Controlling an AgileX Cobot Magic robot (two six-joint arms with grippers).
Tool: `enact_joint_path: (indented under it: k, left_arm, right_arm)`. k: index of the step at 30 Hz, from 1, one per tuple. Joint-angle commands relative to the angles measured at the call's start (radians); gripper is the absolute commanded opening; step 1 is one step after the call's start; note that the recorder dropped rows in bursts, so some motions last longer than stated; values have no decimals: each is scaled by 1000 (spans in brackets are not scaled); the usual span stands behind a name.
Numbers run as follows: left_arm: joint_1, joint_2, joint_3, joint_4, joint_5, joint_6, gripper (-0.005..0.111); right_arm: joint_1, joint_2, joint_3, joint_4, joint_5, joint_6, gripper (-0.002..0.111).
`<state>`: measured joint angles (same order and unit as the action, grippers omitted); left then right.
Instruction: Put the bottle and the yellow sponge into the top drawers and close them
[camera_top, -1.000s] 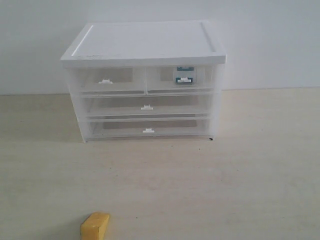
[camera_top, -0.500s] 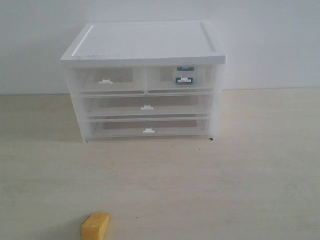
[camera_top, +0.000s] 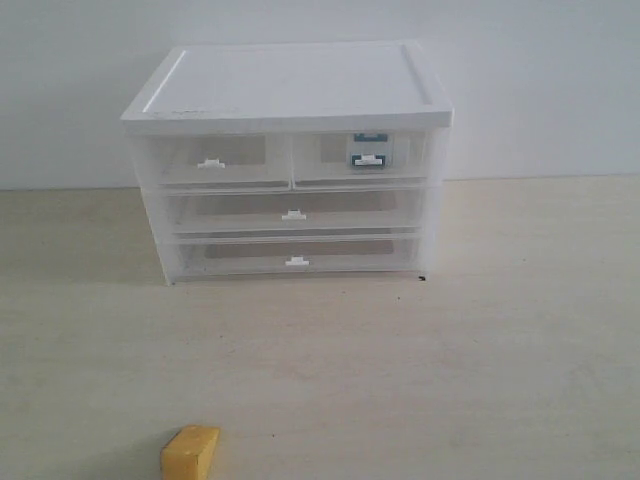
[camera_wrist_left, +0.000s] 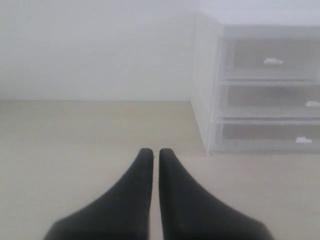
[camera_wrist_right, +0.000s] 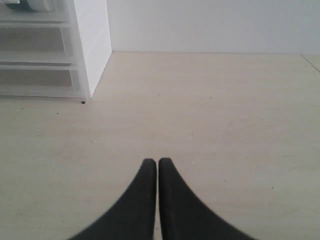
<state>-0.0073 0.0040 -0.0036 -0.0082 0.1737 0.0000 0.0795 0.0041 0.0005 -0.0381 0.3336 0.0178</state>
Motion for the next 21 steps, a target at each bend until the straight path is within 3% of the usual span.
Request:
enact_joint_path:
  k: [1, 6, 11, 13, 21]
  left_arm:
    - [3, -4, 4, -21, -156, -9, 4]
    - [3, -4, 4, -24, -338, -53, 4]
    - [3, -4, 4, -27, -583, -253, 4]
    - [3, -4, 4, -12, -661, -251, 4]
    - [3, 261, -180, -3, -685, -195, 4]
  right_arm:
    - [1, -4, 0, 2, -3, 3, 0]
    - [1, -4, 0, 2, -3, 3, 0]
    - [1, -4, 0, 2, -3, 3, 0]
    - [1, -4, 0, 2, -3, 3, 0]
    - [1, -4, 0, 2, -3, 3, 0]
